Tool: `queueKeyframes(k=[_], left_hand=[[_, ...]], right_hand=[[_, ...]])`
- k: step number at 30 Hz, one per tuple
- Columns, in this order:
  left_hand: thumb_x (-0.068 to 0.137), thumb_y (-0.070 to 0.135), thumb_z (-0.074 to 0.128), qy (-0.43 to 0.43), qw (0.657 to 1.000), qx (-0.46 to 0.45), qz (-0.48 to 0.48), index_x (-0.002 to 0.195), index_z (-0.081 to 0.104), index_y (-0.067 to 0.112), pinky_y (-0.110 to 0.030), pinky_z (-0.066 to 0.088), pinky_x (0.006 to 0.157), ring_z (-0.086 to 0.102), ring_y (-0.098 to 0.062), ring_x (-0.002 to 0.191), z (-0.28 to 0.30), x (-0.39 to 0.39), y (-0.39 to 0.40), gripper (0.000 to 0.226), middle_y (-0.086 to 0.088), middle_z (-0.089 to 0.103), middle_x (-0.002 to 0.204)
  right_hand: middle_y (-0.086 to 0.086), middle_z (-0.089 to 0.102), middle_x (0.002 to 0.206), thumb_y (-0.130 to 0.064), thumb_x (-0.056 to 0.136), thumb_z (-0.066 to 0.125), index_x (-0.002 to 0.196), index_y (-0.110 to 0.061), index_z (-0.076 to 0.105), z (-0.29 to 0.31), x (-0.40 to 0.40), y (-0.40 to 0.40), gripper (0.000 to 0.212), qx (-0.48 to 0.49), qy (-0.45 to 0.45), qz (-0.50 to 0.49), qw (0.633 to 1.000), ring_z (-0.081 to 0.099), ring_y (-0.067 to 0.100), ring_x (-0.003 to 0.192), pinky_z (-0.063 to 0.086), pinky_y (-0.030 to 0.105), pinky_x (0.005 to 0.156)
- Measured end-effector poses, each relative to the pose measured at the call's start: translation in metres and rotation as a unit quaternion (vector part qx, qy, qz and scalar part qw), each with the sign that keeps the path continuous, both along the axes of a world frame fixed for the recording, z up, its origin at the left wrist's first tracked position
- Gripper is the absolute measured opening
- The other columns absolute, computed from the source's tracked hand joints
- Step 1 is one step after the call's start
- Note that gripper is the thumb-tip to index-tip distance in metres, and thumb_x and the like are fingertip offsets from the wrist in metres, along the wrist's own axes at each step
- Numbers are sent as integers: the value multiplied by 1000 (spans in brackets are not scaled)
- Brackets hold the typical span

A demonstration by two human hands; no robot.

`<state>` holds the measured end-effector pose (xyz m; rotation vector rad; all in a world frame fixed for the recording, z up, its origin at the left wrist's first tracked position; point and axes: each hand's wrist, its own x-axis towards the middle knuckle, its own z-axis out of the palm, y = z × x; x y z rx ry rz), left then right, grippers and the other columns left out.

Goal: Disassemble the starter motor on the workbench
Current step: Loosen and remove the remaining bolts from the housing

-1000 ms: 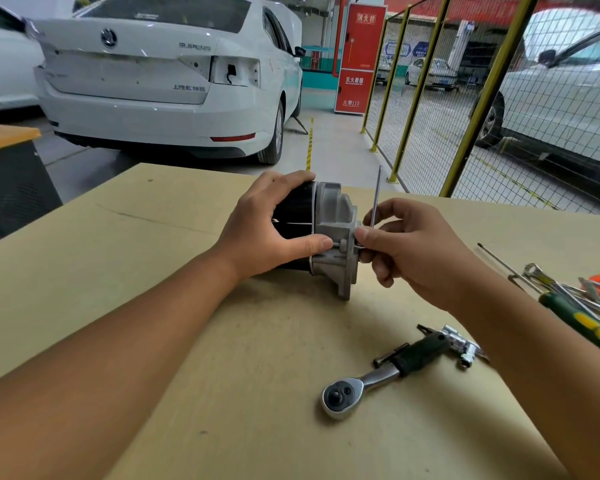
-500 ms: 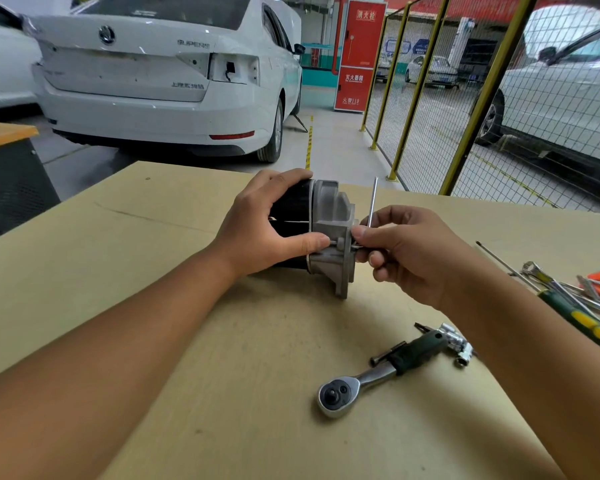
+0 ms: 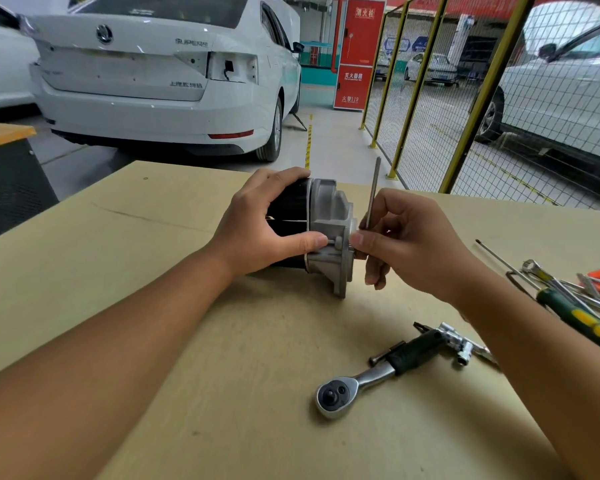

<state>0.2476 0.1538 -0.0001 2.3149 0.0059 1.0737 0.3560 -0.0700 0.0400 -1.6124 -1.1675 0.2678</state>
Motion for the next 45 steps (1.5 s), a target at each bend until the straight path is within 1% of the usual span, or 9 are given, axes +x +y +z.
queueKeyframes(k=[4, 10, 16, 22, 27, 32, 36, 41, 45], left_hand=[[66, 63, 84, -4, 1000, 3, 4, 143, 57, 26, -23, 50, 99, 58, -7, 115, 0, 0, 0, 90, 6, 57, 123], [66, 63, 84, -2, 1000, 5, 2, 143, 56, 26, -31, 52, 100, 59, -10, 116, 0, -1, -1, 90, 4, 57, 124], [67, 63, 84, -2, 1000, 8, 0, 144, 56, 26, -32, 53, 99, 59, -10, 116, 0, 0, 0, 89, 4, 57, 124], [67, 64, 83, -5, 1000, 8, 3, 143, 56, 27, -29, 51, 101, 58, -8, 116, 0, 1, 1, 89, 4, 57, 125], [67, 65, 83, -1, 1000, 14, 6, 143, 56, 29, -23, 49, 99, 57, -7, 116, -1, 1, 1, 89, 6, 57, 124], [66, 64, 83, 2, 1000, 3, 3, 143, 56, 30, -22, 48, 99, 57, -5, 115, -1, 0, 0, 89, 7, 56, 123], [65, 65, 84, 1, 1000, -1, 1, 144, 56, 29, -20, 48, 99, 58, -4, 115, 0, -1, 0, 91, 7, 56, 123], [65, 65, 83, 2, 1000, -1, 0, 144, 55, 29, -18, 47, 97, 57, -2, 114, 0, -1, 1, 91, 8, 56, 123], [66, 63, 84, 2, 1000, -1, -6, 144, 55, 28, -21, 49, 98, 58, -3, 115, 0, -1, 1, 90, 7, 56, 123]], right_hand=[[24, 64, 66, -4, 93, 70, 85, 2, 50, -3, -1, 5, 22, 0, 71, -42, 997, 61, 34, 42, 51, 37, 41], [27, 59, 70, -9, 94, 69, 94, 5, 52, -7, -5, 8, 22, 14, 183, -61, 981, 46, 20, 41, 41, 30, 41], [34, 59, 71, -4, 93, 69, 86, 4, 51, -5, -5, 1, 20, 22, 59, -15, 998, 55, 28, 42, 47, 32, 42], [28, 63, 71, -5, 92, 71, 85, 6, 50, -5, -2, -1, 25, 12, 14, -15, 1000, 60, 31, 42, 49, 33, 41], [20, 61, 66, -10, 91, 73, 76, 1, 52, -5, -3, -1, 27, -22, -148, -31, 988, 61, 20, 49, 43, 26, 44], [25, 61, 65, -7, 98, 63, 87, 6, 53, -7, -1, -1, 20, 1, 17, -22, 1000, 49, 28, 39, 39, 30, 38], [20, 61, 63, -12, 98, 65, 90, 10, 51, -11, -3, 3, 28, 5, 101, -12, 995, 48, 26, 36, 40, 28, 39], [21, 63, 65, -6, 96, 66, 81, -2, 55, -10, 1, 0, 18, 13, 41, 19, 999, 57, 30, 42, 46, 32, 42], [20, 62, 60, 3, 91, 69, 80, 7, 56, -7, 7, -1, 17, -5, -66, 27, 997, 63, 30, 46, 51, 39, 45]])
